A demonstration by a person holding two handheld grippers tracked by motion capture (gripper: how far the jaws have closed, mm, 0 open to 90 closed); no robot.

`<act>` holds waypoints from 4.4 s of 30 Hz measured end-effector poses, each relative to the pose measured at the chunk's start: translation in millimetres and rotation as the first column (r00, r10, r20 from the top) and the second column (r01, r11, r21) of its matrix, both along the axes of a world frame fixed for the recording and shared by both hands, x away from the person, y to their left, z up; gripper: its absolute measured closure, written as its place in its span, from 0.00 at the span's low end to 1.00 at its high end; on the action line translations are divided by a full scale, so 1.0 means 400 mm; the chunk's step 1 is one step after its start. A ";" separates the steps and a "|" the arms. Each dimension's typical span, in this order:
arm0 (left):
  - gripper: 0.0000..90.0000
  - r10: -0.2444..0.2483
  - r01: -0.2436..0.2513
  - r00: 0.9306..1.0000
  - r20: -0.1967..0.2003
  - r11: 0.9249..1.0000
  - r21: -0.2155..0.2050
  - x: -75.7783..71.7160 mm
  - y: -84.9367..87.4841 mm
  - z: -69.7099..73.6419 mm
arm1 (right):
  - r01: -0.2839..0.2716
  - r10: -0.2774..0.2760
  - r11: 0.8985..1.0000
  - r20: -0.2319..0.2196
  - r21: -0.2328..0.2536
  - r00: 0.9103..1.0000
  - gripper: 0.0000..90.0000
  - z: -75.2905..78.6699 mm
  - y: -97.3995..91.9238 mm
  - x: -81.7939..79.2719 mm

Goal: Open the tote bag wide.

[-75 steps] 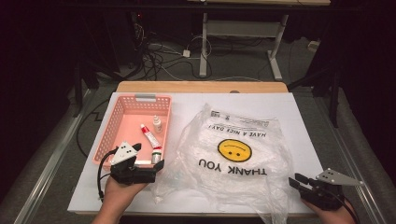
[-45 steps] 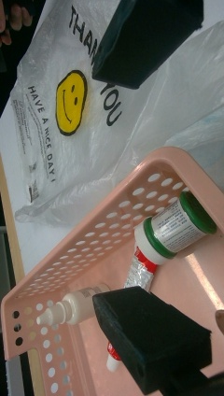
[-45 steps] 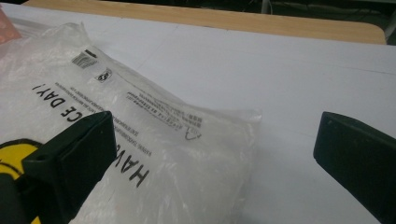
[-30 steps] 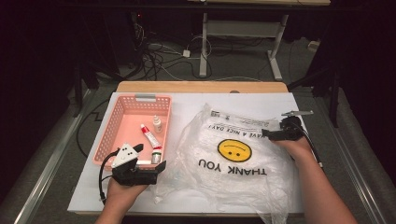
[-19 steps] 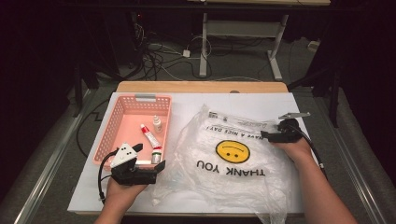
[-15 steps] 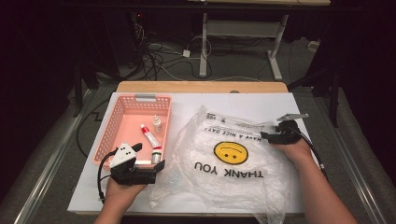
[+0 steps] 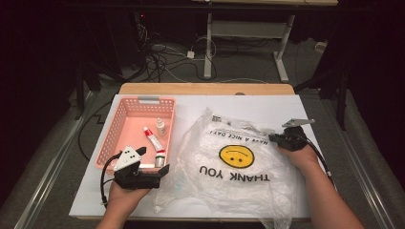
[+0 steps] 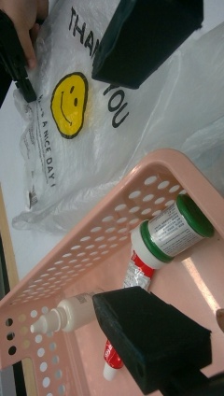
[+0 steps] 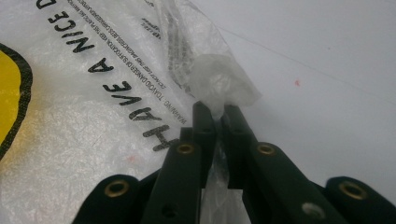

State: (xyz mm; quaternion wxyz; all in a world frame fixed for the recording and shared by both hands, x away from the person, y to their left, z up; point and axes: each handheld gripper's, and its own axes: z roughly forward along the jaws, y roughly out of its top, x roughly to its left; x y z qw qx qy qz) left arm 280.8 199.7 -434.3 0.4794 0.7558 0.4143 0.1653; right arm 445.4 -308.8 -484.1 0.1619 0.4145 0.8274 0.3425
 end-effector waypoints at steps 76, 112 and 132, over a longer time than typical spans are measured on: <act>0.00 -0.047 0.047 0.999 0.025 0.999 0.014 0.001 -0.027 0.006 | 0.338 -0.339 0.939 0.006 0.061 0.941 0.89 0.023 -0.216 -0.288; 0.00 0.004 -0.003 0.999 -0.032 1.000 0.029 0.013 -0.005 0.010 | 0.186 -0.187 0.981 0.007 0.048 0.982 1.00 0.024 -0.118 -0.469; 0.00 -0.014 0.014 0.999 -0.038 1.000 0.018 0.014 -0.006 0.005 | 0.154 -0.158 0.983 0.030 0.105 0.987 0.80 0.042 -0.119 -0.478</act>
